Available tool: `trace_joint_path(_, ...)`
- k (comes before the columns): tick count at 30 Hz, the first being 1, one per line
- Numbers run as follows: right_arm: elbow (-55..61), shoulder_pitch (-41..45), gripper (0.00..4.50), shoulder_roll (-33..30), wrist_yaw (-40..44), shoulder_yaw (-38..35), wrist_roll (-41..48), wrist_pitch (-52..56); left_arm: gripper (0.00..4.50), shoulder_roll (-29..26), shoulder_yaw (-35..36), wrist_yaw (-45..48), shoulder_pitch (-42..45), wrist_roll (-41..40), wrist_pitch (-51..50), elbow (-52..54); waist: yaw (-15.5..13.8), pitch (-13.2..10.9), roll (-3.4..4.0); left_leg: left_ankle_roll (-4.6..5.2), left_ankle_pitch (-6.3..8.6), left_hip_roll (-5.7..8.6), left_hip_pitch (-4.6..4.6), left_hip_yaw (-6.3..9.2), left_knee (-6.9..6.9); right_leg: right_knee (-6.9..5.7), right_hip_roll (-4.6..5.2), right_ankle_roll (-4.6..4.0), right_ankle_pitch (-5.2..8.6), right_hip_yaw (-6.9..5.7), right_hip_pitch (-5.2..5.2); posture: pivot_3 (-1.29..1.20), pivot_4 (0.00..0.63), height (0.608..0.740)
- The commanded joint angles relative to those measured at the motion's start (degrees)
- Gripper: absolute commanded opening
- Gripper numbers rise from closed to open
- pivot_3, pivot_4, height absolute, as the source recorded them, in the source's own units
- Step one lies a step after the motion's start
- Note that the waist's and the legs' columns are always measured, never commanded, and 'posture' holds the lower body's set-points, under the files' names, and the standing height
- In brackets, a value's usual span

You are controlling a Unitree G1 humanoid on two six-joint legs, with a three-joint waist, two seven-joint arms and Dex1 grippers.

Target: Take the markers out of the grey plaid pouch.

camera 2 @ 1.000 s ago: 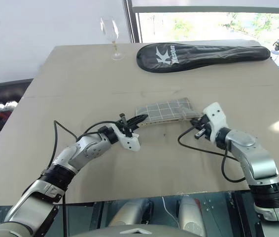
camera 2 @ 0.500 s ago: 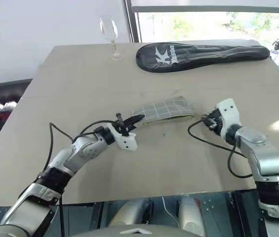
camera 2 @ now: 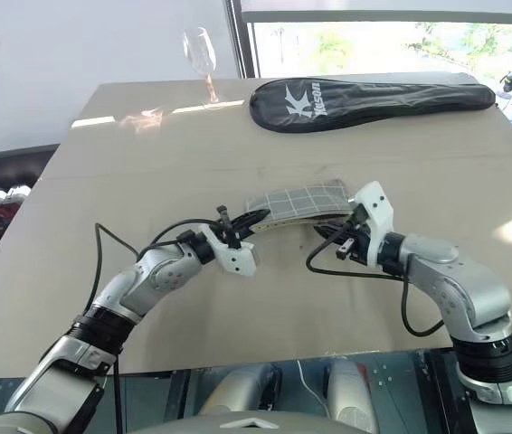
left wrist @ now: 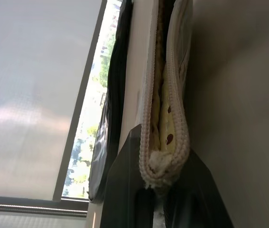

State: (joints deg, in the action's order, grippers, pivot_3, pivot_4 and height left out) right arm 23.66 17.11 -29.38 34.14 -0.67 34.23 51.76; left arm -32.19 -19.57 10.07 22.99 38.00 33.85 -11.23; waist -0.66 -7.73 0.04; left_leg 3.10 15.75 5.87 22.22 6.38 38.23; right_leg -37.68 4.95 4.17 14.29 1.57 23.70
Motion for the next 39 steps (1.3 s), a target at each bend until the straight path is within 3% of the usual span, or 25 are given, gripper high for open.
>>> trace_joint_path(1, -1.49, 1.6, 0.04, 0.4, -1.38, -0.02, -1.88, -2.24, 0.0, 0.0, 1.5, 0.5, -0.68, -1.56, -0.63, 4.3, 0.0, 0.0, 0.0, 0.0, 0.0, 0.0, 0.0, 0.0, 0.0, 0.0, 0.0, 0.0, 0.0, 0.01, 0.0, 0.0, 0.15, 0.74)
trace_joint_path(7, -4.73, 2.74, 0.04, 1.57, -2.12, 0.73, -4.43, -4.54, 0.0, 0.32, 1.66, 2.16, -1.95, -2.27, -1.66, 7.66, 0.01, 0.0, 0.0, 0.0, 0.0, 0.0, 0.01, 0.0, 0.0, 0.0, 0.0, 0.0, 0.0, 0.01, 0.01, 0.0, 0.15, 0.74)
trace_joint_path(13, -7.07, 5.61, 0.04, -1.9, -0.06, 9.14, -15.02, -12.4, 0.0, 1.95, 2.39, 8.78, -2.88, -10.33, -5.97, 13.53, 0.14, -0.01, 0.02, 0.0, 0.0, 0.0, 0.02, -0.01, 0.0, 0.01, 0.0, 0.0, 0.0, 0.0, 0.02, 0.0, 0.15, 0.74)
trace_joint_path(16, -6.2, 7.71, 0.72, -4.1, 2.04, 12.77, -18.82, -14.87, 0.0, 1.81, 2.22, 15.8, -3.87, -16.62, -10.87, 16.37, 0.2, -0.01, 0.01, -0.01, 0.0, 0.0, 0.03, -0.01, 0.0, 0.0, 0.0, 0.0, 0.0, 0.0, 0.04, 0.0, 0.15, 0.74)
trace_joint_path(22, -5.01, 13.15, 3.73, -8.9, 5.12, 18.87, -26.43, -14.26, 0.0, 3.23, 3.38, 26.21, -4.78, -28.82, -24.98, 21.18, 0.46, -0.02, 0.0, 0.0, 0.0, -0.01, 0.04, 0.02, 0.02, 0.02, -0.02, 0.0, 0.0, -0.03, 0.03, 0.0, 0.15, 0.74)
trace_joint_path(24, -4.68, 14.92, 4.45, -10.8, 8.21, 20.76, -27.61, -13.84, 0.0, 3.99, 3.64, 27.82, -5.29, -31.55, -30.05, 23.86, 0.48, -0.03, 0.0, 0.0, 0.0, -0.01, 0.07, 0.04, 0.03, 0.03, -0.02, 0.0, 0.0, -0.05, 0.04, 0.0, 0.15, 0.74)
trace_joint_path(28, -5.44, 17.77, 4.45, -13.16, 12.55, 23.85, -29.8, -13.69, 0.0, 5.83, 4.52, 30.87, -5.54, -38.81, -40.07, 29.11, 0.58, -0.05, -0.04, 0.0, 0.0, 0.0, 0.17, 0.1, 0.08, 0.08, -0.01, 0.0, 0.0, -0.11, 0.06, 0.0, 0.15, 0.74)
trace_joint_path(32, -11.03, 20.49, 4.45, -11.63, 14.71, 26.82, -32.47, -15.55, 0.0, 6.86, 5.59, 34.1, -5.09, -46.06, -46.5, 32.46, 0.85, -0.05, -0.05, -0.01, -0.01, -0.01, 0.2, 0.17, 0.08, 0.08, -0.01, -0.01, 0.0, -0.16, 0.07, 0.0, 0.15, 0.74)
trace_joint_path(39, -26.37, 22.88, 4.45, -6.69, 14.34, 30.29, -39.03, -26.16, 0.0, 6.64, 5.79, 35.73, -4.37, -49.09, -49.78, 33.52, 1.44, -0.06, -0.05, -0.02, -0.02, -0.01, 0.17, 0.16, 0.08, 0.08, -0.02, -0.01, 0.0, -0.14, 0.07, 0.0, 0.15, 0.74)
